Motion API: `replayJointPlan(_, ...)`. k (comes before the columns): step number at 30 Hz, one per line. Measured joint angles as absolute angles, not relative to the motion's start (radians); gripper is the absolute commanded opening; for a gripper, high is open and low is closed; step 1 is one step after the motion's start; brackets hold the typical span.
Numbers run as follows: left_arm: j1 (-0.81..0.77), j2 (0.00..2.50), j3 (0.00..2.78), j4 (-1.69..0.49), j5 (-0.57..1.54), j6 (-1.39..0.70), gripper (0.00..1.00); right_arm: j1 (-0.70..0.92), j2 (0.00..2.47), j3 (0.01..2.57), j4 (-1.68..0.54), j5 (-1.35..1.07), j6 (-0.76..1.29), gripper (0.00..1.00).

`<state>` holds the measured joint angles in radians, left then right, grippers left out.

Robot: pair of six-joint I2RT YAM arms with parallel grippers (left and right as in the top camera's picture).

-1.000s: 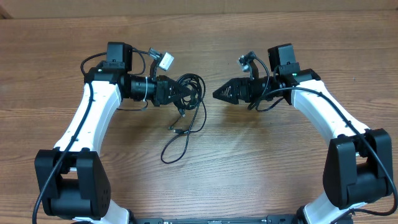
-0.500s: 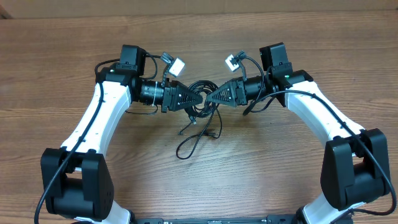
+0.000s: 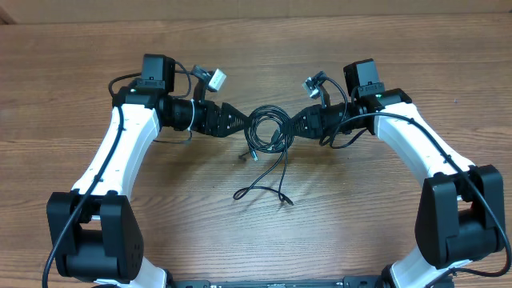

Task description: Untangle cables

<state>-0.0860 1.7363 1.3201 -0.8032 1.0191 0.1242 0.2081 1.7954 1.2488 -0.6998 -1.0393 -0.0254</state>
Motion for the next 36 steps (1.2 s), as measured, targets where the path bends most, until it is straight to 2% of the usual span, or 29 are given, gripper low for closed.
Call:
replayJointPlan(4,-0.1,1.736,1.32,-0.782,1.015,0.14,0.72,0.211,1.795,1.249,-0.706,-1.014,-0.023,0.04)
replayJointPlan(6,-0.112,1.736,1.32,-0.782,1.013,0.172,0.7,0.211,1.796,1.249,-0.711,-1.01,-0.03,0.04)
replayJointPlan(9,-0.122,1.736,1.321,-0.788,1.012,0.228,0.72,0.211,1.796,1.249,-0.716,-1.005,-0.037,0.04)
replayJointPlan(12,-0.125,1.736,1.321,-0.789,0.996,0.279,0.8,0.211,1.796,1.249,-0.719,-1.006,-0.044,0.04)
replayJointPlan(20,-0.152,1.736,1.321,-0.757,0.903,0.397,0.78,0.223,1.796,1.249,-0.85,-1.066,-0.174,0.04)
replayJointPlan(31,-0.265,1.736,1.321,-0.781,0.886,0.601,0.58,0.233,1.796,1.249,-0.935,-1.084,-0.297,0.04)
replayJointPlan(36,-0.304,1.736,1.321,-0.782,0.876,0.655,0.34,0.233,1.796,1.249,-0.943,-1.084,-0.31,0.04)
